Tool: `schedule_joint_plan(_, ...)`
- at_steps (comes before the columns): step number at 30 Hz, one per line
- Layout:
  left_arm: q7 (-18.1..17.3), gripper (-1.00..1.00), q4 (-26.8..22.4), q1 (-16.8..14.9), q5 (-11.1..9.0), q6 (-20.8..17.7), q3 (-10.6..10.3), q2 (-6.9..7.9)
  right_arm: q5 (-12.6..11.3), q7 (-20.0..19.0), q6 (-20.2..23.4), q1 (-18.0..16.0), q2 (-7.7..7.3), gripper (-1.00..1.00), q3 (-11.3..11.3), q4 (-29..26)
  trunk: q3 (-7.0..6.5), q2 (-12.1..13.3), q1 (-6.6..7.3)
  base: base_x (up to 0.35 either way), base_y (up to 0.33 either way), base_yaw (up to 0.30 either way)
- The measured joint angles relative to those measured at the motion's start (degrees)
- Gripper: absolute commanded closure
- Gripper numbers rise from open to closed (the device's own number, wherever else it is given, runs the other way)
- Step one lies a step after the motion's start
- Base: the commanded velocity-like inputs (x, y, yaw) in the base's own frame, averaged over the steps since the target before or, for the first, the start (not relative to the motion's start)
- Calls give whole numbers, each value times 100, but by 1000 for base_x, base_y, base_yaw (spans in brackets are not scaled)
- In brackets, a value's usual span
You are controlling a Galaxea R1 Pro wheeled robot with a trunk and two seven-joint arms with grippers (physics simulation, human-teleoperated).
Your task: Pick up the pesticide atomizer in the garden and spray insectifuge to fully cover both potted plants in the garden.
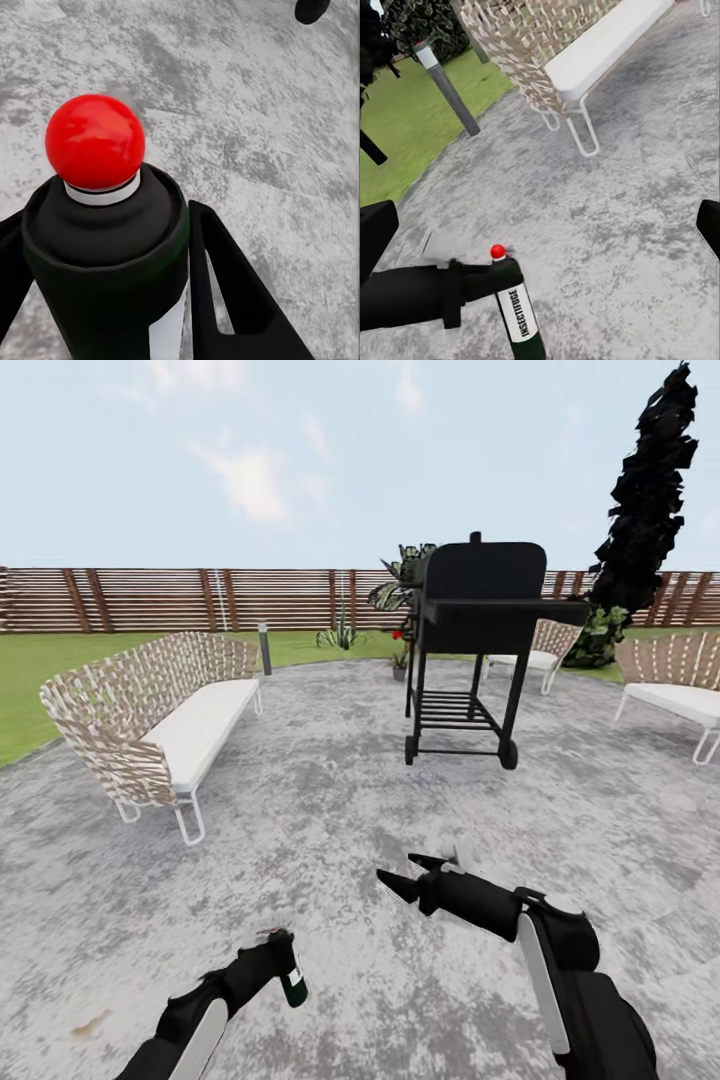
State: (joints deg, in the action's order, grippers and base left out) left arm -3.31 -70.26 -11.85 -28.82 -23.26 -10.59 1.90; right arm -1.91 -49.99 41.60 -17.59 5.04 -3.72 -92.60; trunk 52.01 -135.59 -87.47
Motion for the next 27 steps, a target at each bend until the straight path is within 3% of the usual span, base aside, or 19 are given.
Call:
schedule_joint_plan(3, 1, 100, -476, 262, -25, -177, -7, 98, 0, 10, 2, -72, -4, -100, -87, 0, 0, 0, 0, 338, 0, 291)
schedule_joint_plan(5, 3, 100, -274, 291, -19, -211, -16, 79, 0, 13, 1, -98, -6, -100, -97, 0, 0, 1, -1, 338, 0, 291)
schedule_joint_plan(16, 27, 100, -154, 288, -31, -194, -13, 45, -1, -108, -41, -73, -16, -100, -99, -7, 0, 0, 0, 339, 0, 230)
schedule_joint_plan(19, 31, 100, -84, 273, -31, -175, -10, 42, -1, -715, -41, -79, -214, -100, -100, -10, 0, 0, 0, 339, 0, 31)
schedule_joint_plan(21, 32, 100, -65, 269, -29, -170, -10, 42, -1, -914, -43, -87, -293, -100, -103, -11, 0, 0, 0, 339, 0, 13)
schedule_joint_plan(27, 41, 100, -45, 265, -32, -161, -9, 35, 7, -957, -69, -82, -376, -100, -111, -12, 0, 0, 0, 339, 0, 2)
